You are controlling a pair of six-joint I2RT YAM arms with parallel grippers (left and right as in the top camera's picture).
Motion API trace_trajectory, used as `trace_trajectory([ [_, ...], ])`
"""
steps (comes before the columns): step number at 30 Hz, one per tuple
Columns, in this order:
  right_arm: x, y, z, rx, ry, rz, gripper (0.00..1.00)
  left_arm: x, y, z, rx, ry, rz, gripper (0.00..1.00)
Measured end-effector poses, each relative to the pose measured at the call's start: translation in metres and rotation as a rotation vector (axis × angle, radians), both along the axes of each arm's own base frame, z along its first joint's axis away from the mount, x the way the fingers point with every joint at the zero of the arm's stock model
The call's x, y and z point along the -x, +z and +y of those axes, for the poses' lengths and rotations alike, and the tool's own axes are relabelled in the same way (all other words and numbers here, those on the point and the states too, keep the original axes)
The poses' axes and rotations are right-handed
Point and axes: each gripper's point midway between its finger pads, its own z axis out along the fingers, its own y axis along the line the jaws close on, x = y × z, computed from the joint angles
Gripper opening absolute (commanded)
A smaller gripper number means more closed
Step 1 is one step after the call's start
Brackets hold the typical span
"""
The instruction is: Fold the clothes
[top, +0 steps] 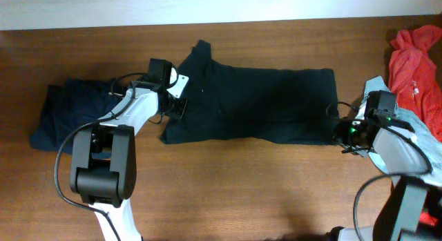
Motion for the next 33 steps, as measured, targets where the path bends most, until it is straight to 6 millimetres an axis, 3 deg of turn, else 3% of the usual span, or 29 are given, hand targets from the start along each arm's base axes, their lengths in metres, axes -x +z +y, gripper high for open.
trace_trajectory([
  [7, 0.009, -0.030, 0.003, -0.031, 0.002, 0.097, 0.30, 0.000, 0.000, 0.000, 0.000, 0.000, 0.000, 0.01],
  [12, 0.009, -0.034, 0.003, -0.036, 0.003, 0.106, 0.11, 0.000, 0.000, 0.000, 0.000, 0.000, 0.002, 0.01],
  [15, 0.009, -0.033, 0.003, -0.031, 0.007, 0.105, 0.04, 0.000, 0.000, 0.000, -0.001, 0.000, 0.003, 0.01],
  [30, 0.020, -0.025, -0.032, 0.155, -0.050, 0.196, 0.06, -0.003, 0.000, 0.014, 0.028, 0.033, 0.010, 0.01],
  [31, 0.019, -0.025, -0.032, 0.156, -0.051, 0.195, 0.10, -0.003, 0.000, 0.014, 0.031, 0.033, 0.010, 0.01],
  [32, 0.019, -0.025, -0.032, 0.156, -0.052, 0.195, 0.22, -0.003, 0.000, 0.014, 0.031, 0.033, 0.010, 0.07],
  [33, 0.019, -0.024, -0.032, 0.157, -0.052, 0.195, 0.26, -0.003, 0.000, 0.014, 0.031, 0.033, 0.010, 0.11],
])
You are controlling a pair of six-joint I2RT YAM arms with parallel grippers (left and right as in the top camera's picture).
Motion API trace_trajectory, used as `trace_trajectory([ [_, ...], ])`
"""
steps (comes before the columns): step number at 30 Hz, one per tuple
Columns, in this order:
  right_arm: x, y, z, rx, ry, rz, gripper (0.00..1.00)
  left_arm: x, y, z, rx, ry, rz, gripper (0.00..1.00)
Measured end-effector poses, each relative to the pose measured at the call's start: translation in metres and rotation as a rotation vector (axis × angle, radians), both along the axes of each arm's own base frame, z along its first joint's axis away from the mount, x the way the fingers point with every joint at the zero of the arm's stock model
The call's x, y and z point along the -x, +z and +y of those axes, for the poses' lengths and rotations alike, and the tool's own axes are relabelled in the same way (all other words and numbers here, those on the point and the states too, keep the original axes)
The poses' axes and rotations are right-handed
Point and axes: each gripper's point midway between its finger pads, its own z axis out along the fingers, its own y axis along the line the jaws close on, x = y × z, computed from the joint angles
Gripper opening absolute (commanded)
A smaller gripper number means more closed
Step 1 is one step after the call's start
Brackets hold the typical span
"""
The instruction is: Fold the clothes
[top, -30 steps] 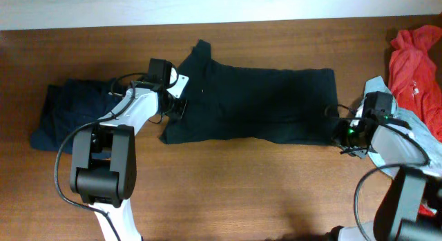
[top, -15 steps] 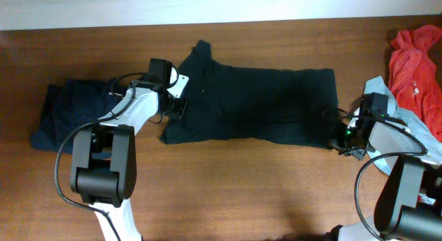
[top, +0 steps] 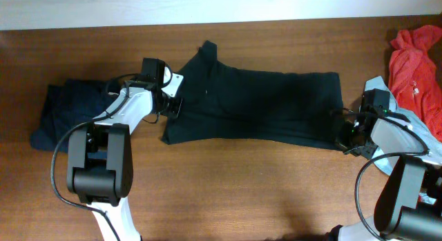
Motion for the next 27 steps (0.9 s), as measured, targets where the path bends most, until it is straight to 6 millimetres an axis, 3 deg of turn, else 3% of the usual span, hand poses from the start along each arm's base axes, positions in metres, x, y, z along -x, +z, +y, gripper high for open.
trace_trajectory([
  [4, 0.001, 0.002, 0.000, -0.002, 0.010, 0.007, 0.40, -0.002, 0.001, 0.005, -0.014, 0.013, -0.001, 0.33],
  [11, -0.014, 0.023, 0.006, -0.053, 0.045, -0.016, 0.41, -0.003, 0.008, 0.024, -0.077, 0.051, 0.081, 0.37],
  [12, -0.019, 0.028, 0.008, -0.066, 0.056, -0.030, 0.39, -0.003, 0.012, 0.026, -0.082, 0.053, 0.092, 0.37],
  [15, -0.038, 0.041, 0.015, -0.118, 0.092, -0.104, 0.19, -0.014, 0.030, 0.026, -0.089, 0.056, 0.072, 0.38],
  [17, -0.049, 0.046, 0.022, -0.159, 0.102, -0.151, 0.06, -0.023, 0.038, 0.025, -0.084, 0.057, 0.042, 0.38],
  [18, -0.054, 0.048, 0.025, -0.176, 0.114, -0.175, 0.04, -0.025, 0.040, 0.023, -0.080, 0.055, 0.033, 0.36],
  [23, -0.070, 0.051, 0.036, -0.213, 0.155, -0.241, 0.04, -0.027, 0.043, 0.005, -0.013, -0.023, 0.011, 0.18],
  [24, -0.072, 0.048, 0.039, -0.223, 0.164, -0.237, 0.04, -0.028, 0.045, -0.001, 0.002, -0.056, 0.001, 0.12],
  [27, -0.077, 0.028, 0.050, -0.253, 0.187, -0.206, 0.04, -0.025, 0.046, -0.018, 0.013, -0.159, -0.018, 0.06],
])
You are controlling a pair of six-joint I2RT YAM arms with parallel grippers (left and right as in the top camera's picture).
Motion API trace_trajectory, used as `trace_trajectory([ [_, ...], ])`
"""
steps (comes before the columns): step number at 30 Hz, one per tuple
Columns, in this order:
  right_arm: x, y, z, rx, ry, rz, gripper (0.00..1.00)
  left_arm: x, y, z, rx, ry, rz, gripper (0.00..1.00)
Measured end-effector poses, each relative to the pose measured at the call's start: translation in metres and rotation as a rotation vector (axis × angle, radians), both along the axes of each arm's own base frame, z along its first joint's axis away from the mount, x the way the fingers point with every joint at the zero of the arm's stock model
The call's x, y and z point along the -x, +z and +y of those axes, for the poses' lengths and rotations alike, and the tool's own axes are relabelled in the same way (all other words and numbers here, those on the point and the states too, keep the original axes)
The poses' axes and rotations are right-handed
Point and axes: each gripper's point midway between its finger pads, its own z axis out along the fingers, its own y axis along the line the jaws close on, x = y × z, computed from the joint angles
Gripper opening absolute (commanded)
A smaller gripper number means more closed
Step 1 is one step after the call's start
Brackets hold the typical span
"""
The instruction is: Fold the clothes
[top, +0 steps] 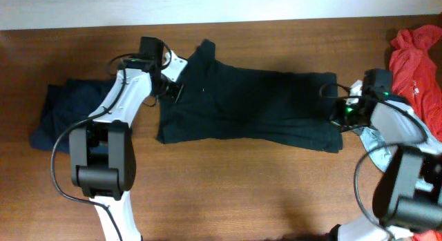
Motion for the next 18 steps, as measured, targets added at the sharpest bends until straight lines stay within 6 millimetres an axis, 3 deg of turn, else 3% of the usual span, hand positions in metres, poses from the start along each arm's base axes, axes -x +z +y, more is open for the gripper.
trace_trajectory([
  [5, -0.009, -0.037, 0.017, -0.018, 0.048, 0.038, 0.04, 0.004, -0.010, -0.029, -0.002, -0.146, -0.022, 0.01],
  [10, -0.025, -0.036, 0.015, -0.006, 0.049, -0.020, 0.04, 0.012, -0.046, -0.032, -0.003, -0.178, 0.051, 0.01],
  [18, -0.040, -0.035, -0.005, 0.115, 0.024, -0.068, 0.04, 0.010, -0.047, -0.031, 0.009, -0.174, 0.050, 0.00],
])
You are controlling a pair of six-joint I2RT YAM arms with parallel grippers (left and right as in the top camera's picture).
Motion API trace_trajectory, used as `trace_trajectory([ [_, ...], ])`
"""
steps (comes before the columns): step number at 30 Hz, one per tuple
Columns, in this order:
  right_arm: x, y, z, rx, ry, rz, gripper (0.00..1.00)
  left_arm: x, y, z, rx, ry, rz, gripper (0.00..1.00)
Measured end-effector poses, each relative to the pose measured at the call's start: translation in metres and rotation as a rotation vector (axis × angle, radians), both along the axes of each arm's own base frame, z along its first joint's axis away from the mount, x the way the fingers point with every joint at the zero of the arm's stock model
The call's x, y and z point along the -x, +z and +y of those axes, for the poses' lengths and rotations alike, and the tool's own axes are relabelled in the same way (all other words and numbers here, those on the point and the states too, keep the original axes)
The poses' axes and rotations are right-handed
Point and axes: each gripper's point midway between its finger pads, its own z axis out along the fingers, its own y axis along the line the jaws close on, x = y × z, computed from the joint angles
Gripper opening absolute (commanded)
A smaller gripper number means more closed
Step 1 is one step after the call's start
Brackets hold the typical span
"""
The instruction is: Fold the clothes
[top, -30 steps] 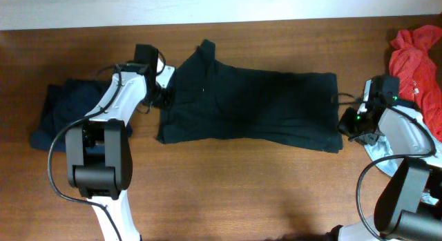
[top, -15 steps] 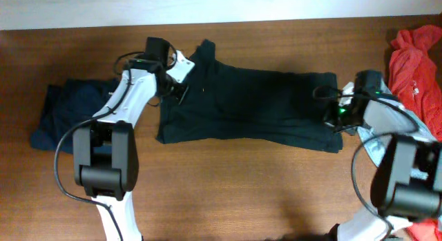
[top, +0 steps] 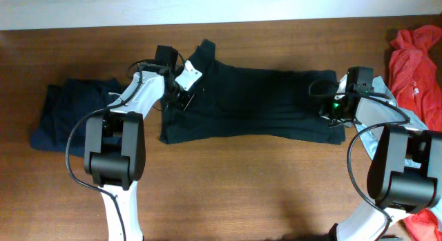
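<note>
A dark teal garment (top: 255, 103) lies spread lengthwise across the middle of the table. Its pointed end reaches up at the far left. My left gripper (top: 181, 91) sits over the garment's left edge, apparently pinching the cloth, which bunches slightly beneath it. My right gripper (top: 331, 111) is at the garment's right edge, low on the fabric, and seems shut on the hem. From overhead the fingertips of both grippers are mostly hidden by the wrists.
A folded navy garment (top: 65, 113) lies at the left of the table. A red garment (top: 414, 58) is heaped at the far right. A pale blue cloth (top: 407, 120) lies under the right arm. The table's back edge runs along the top.
The left gripper moved right, further onto the garment's left edge. The right gripper moved slightly left over the right hem. The garment looks a little shorter from end to end.
At first both grippers were at the garment's two ends, with the cloth slack. Then the right end was drawn out to the right and the garment lay stretched. After that both ends were shifted toward the back, and now both grippers sit further inward.
</note>
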Motion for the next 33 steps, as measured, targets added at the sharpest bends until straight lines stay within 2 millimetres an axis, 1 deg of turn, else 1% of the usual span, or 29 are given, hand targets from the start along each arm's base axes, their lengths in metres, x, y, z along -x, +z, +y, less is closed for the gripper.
trace_trajectory([
  [3, 0.008, 0.000, 0.000, 0.002, -0.002, 0.046, 0.06, 0.000, 0.000, 0.000, -0.001, 0.000, 0.000, 0.00],
  [6, 0.022, 0.001, 0.003, -0.015, 0.005, 0.115, 0.07, 0.000, 0.000, 0.000, -0.001, 0.000, -0.001, 0.01],
  [8, 0.031, 0.008, 0.007, -0.032, 0.013, 0.145, 0.07, 0.000, 0.000, 0.000, -0.001, 0.000, -0.001, 0.01],
  [9, 0.034, 0.014, 0.010, -0.047, 0.019, 0.152, 0.07, 0.000, 0.000, 0.000, 0.000, 0.001, -0.002, 0.00],
  [14, 0.056, 0.059, 0.029, -0.124, 0.044, 0.158, 0.07, -0.002, 0.000, 0.000, 0.001, 0.001, -0.008, 0.00],
  [16, 0.065, 0.063, 0.034, -0.143, 0.056, 0.183, 0.07, -0.003, 0.000, 0.000, 0.002, 0.000, -0.012, 0.00],
  [17, 0.067, 0.062, 0.035, -0.148, 0.059, 0.189, 0.07, -0.003, 0.000, -0.001, 0.002, 0.000, -0.013, 0.01],
  [20, 0.078, 0.049, 0.039, -0.164, 0.061, 0.221, 0.07, -0.004, 0.000, -0.001, 0.003, 0.000, -0.015, 0.01],
  [25, 0.092, 0.020, 0.043, -0.179, 0.055, 0.251, 0.07, -0.004, 0.000, -0.001, 0.003, 0.000, -0.015, 0.00],
  [27, 0.095, 0.012, 0.044, -0.180, 0.053, 0.252, 0.07, -0.004, 0.000, -0.001, 0.003, 0.000, -0.015, 0.01],
  [30, 0.093, 0.005, 0.043, -0.175, 0.054, 0.230, 0.07, -0.004, 0.000, -0.001, 0.003, 0.000, -0.015, 0.01],
  [33, 0.083, 0.001, 0.041, -0.161, 0.057, 0.175, 0.07, -0.004, 0.000, -0.001, 0.003, 0.002, -0.015, 0.01],
])
